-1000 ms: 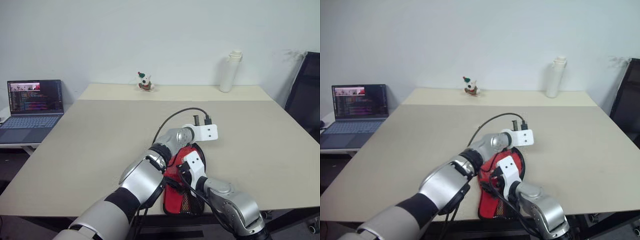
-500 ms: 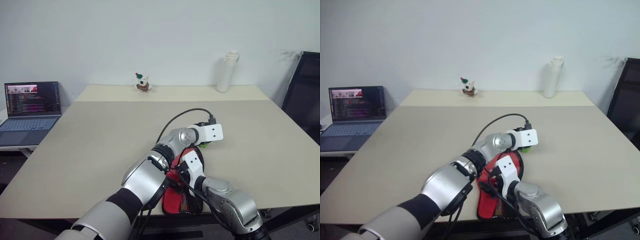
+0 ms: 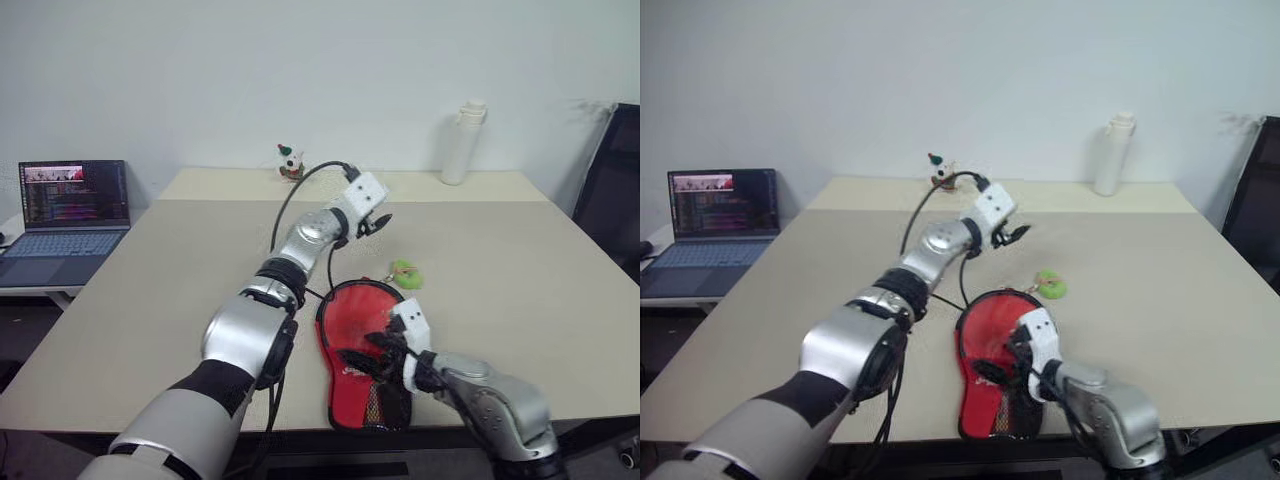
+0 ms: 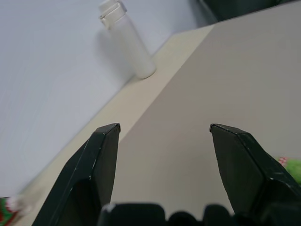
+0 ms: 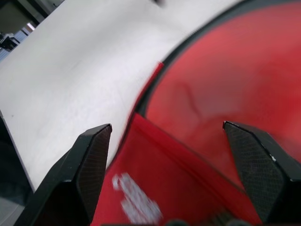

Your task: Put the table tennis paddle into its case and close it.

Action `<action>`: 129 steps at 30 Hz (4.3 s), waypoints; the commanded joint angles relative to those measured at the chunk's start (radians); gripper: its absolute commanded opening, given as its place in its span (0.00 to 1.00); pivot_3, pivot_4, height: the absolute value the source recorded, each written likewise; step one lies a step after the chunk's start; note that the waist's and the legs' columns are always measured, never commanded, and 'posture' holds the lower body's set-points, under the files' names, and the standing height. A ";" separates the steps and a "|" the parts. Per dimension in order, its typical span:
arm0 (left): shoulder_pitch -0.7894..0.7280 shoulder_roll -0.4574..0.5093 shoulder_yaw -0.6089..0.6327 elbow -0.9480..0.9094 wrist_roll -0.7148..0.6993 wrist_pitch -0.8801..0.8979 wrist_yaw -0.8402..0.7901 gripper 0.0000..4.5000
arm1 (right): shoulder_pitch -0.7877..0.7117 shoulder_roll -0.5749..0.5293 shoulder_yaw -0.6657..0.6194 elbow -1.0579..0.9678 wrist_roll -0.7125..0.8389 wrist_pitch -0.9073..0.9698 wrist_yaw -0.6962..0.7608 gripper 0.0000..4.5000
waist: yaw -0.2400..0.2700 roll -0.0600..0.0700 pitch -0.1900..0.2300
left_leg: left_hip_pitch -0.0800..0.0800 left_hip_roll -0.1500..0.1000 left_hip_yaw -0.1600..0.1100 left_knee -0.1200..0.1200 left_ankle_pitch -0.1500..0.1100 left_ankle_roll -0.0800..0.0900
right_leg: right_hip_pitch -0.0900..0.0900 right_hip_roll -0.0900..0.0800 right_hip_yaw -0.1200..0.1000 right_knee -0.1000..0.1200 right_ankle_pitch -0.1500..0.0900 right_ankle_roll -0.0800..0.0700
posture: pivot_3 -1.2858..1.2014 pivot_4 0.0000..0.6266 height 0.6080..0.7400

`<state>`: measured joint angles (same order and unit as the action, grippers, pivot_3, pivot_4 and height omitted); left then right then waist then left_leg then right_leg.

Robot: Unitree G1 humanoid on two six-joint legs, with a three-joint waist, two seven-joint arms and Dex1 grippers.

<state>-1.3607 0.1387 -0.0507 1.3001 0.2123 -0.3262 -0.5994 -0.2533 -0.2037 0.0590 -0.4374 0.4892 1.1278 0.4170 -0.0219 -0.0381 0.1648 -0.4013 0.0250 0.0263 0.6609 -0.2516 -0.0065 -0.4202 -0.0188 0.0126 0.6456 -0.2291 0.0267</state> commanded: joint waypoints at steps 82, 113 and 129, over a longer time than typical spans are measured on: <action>0.572 0.044 -0.229 -0.434 -0.179 0.240 -0.423 0.75 | -0.151 -0.456 -0.093 0.155 -0.214 0.004 0.266 0.01 | 0.022 0.017 -0.002 | 0.002 0.000 0.001 0.003 0.000 0.001 | 0.002 0.001 0.002 0.003 0.001 0.000 | 0.52 0.24 1.00; 0.552 0.027 -0.223 -0.379 -0.152 0.223 -0.374 0.75 | 0.402 -0.722 -0.246 -0.474 0.365 0.190 0.438 0.01 | 0.030 0.015 -0.003 | 0.007 0.000 -0.007 0.003 0.000 0.001 | 0.010 0.000 -0.003 -0.002 -0.001 0.000 | 0.52 0.24 1.00; 0.554 0.018 -0.222 -0.385 -0.156 0.226 -0.357 0.75 | 0.321 -0.719 -0.236 -0.467 0.504 0.197 0.326 0.32 | 0.026 0.013 -0.003 | 0.007 0.000 -0.013 0.002 0.000 0.001 | 0.012 0.000 -0.006 -0.003 -0.002 0.000 | 0.52 0.24 1.00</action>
<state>-0.8324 0.1580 -0.2501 0.8756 0.0157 -0.1197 -0.9701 0.0744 -0.9133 -0.1568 -0.8889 0.9600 1.3258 0.7480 0.0038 -0.0247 0.1617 -0.3942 0.0245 0.0134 0.6634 -0.2520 -0.0059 -0.4086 -0.0191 0.0070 0.6423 -0.2306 0.0270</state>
